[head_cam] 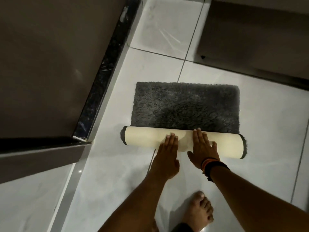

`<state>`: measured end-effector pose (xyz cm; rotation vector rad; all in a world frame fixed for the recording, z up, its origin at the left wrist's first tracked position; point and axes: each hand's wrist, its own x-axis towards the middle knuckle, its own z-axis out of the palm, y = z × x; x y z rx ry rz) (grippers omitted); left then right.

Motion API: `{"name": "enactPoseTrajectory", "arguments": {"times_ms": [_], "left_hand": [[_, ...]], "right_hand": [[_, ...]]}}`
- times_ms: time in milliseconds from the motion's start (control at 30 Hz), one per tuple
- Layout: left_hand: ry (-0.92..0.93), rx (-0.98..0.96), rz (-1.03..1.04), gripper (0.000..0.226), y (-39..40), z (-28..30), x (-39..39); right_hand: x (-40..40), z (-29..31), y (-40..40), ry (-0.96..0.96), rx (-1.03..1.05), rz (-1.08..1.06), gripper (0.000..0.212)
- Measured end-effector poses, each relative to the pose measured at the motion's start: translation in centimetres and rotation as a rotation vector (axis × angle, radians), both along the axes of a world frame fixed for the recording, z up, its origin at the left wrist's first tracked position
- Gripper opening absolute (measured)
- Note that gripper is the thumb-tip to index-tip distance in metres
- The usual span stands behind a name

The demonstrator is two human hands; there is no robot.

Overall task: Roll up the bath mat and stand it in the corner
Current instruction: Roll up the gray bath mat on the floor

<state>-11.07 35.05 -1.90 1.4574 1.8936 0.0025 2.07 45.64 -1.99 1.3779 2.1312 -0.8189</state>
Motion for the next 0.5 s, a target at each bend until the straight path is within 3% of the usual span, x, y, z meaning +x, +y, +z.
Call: {"name": "enactPoseTrajectory", "arguments": {"times_ms": [267,333,433,500], "left_hand": [[-0.144,-0.309,0.071,0.082,10.0,1.4,-3.3],[-0.103,-0.199,0.063,0.074,9.8,1.3,-3.3],[0.031,0.136,0.013,0.066,7.6,1.5,-2.5],[0.025,0.150,-0.003,0.068,7.0,1.3,-1.8]], "right_hand": [[2.7,1.4,-1.1,0.019,0.072,0.133,0.090],[2.2,1.0,0.1,-0.030,0.053,0.157,0.092],[0.5,0.5,2.8,-0.049,0.067,0.120,0.095],[-1.2,0.3,5.4,-0.073,0.058,0.090,0.093]]}}
